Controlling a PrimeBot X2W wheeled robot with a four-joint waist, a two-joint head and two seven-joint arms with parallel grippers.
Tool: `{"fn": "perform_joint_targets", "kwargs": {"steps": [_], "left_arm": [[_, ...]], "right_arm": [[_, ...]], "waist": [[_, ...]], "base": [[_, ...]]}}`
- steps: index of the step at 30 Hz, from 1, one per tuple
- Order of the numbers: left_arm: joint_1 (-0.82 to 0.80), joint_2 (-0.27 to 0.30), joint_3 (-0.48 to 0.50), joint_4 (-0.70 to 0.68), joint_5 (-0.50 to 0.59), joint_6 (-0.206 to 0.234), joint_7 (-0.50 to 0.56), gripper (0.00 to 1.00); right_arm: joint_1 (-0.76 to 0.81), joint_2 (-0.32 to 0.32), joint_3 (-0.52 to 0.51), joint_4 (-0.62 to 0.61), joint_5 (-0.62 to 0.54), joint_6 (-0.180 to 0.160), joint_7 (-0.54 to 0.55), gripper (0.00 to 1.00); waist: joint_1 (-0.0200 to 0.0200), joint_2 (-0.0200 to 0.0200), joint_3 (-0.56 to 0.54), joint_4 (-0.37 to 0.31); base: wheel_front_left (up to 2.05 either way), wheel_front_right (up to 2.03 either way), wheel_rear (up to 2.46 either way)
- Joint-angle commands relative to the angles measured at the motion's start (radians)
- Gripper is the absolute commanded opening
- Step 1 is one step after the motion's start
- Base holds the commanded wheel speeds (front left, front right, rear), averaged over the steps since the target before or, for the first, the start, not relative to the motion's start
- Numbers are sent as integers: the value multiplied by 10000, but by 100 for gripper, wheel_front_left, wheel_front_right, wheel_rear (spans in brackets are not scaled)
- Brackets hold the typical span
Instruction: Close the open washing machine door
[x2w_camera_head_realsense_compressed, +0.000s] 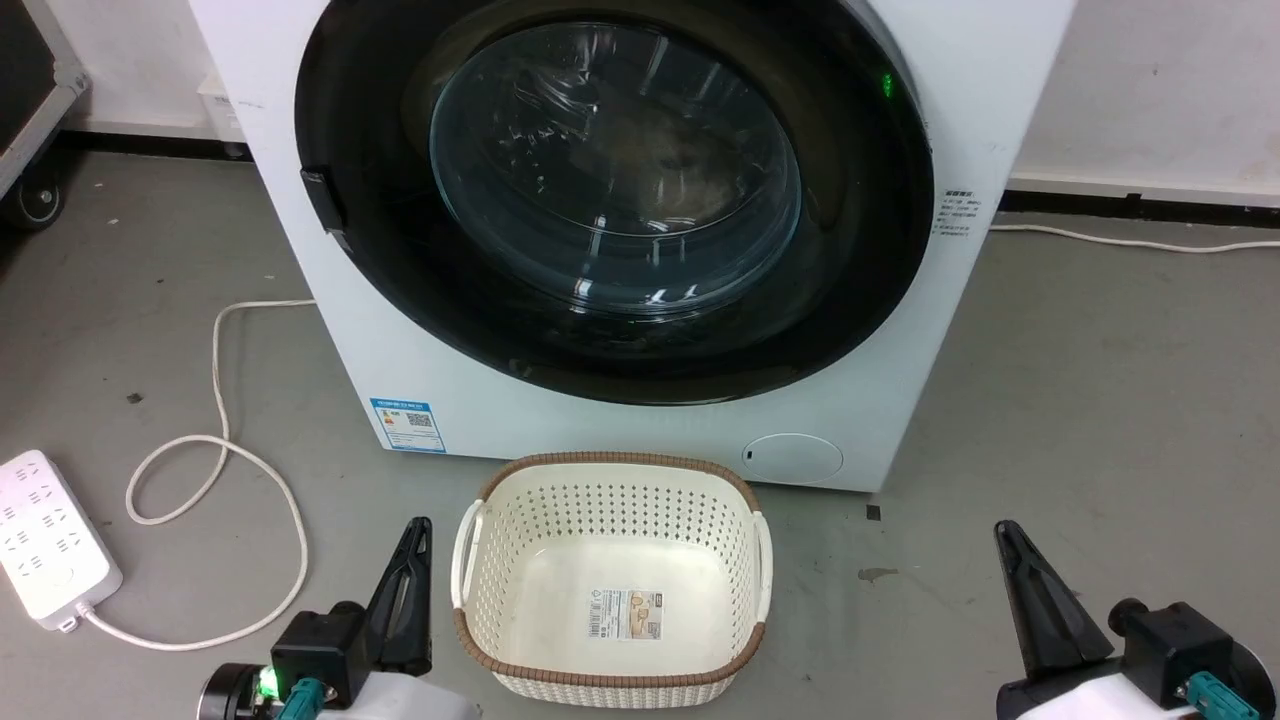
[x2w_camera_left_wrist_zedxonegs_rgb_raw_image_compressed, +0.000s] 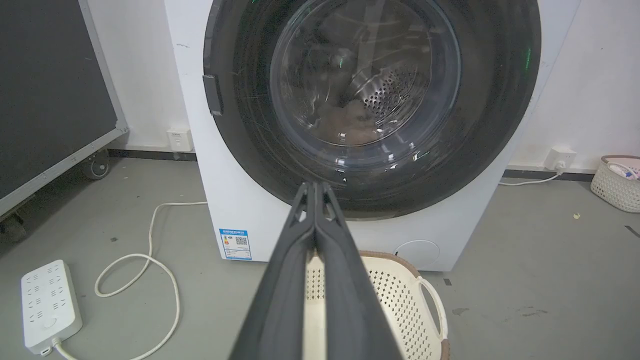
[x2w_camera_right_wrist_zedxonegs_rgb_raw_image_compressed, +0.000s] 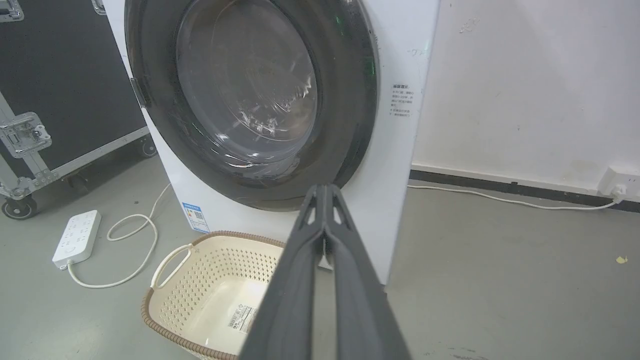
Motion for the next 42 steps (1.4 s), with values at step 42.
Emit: {"fn": "perform_joint_targets", "kwargs": {"steps": [42], "left_arm": [[-102,-92,340,-423,504,97,902,0]], "right_arm": [[-244,68,51,-356,-333,-4,859,0]], "waist": [[0,-1,-31,157]], "base": [[0,0,0]]}}
